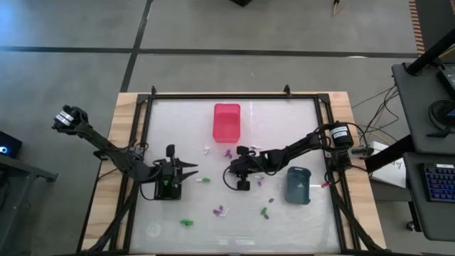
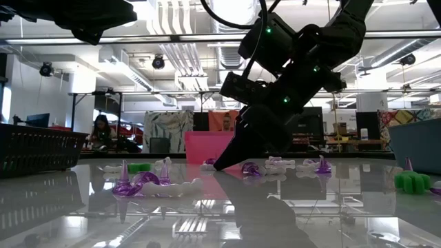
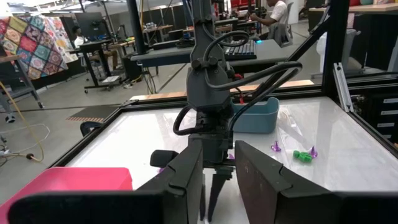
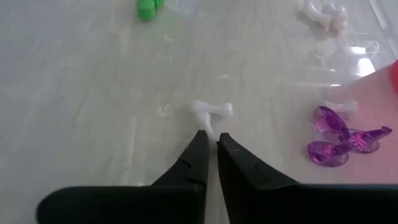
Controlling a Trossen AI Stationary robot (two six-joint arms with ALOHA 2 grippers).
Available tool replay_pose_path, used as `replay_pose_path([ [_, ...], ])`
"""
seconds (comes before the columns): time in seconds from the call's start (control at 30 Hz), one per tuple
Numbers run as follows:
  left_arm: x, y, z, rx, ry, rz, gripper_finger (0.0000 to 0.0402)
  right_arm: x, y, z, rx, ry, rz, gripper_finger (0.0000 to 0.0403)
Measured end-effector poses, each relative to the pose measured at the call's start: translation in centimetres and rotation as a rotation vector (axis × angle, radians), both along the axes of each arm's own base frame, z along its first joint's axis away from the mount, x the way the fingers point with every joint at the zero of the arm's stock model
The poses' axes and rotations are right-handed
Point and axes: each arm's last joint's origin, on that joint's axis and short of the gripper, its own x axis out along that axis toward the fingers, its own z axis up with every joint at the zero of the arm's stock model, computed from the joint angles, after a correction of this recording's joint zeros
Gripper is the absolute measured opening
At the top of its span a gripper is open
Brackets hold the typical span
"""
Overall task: Sort Halloween decoration
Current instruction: Put the bone toy into the red bin
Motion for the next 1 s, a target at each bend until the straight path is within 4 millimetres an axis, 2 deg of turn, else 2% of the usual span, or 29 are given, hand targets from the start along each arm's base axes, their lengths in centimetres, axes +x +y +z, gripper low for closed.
replay_pose_path([
  [1.0, 0.0, 0.0, 0.0, -0.001, 0.0, 0.0, 0.0077, 0.4, 0.2, 1.6, 0.044, -0.032, -0.006, 0.0009],
])
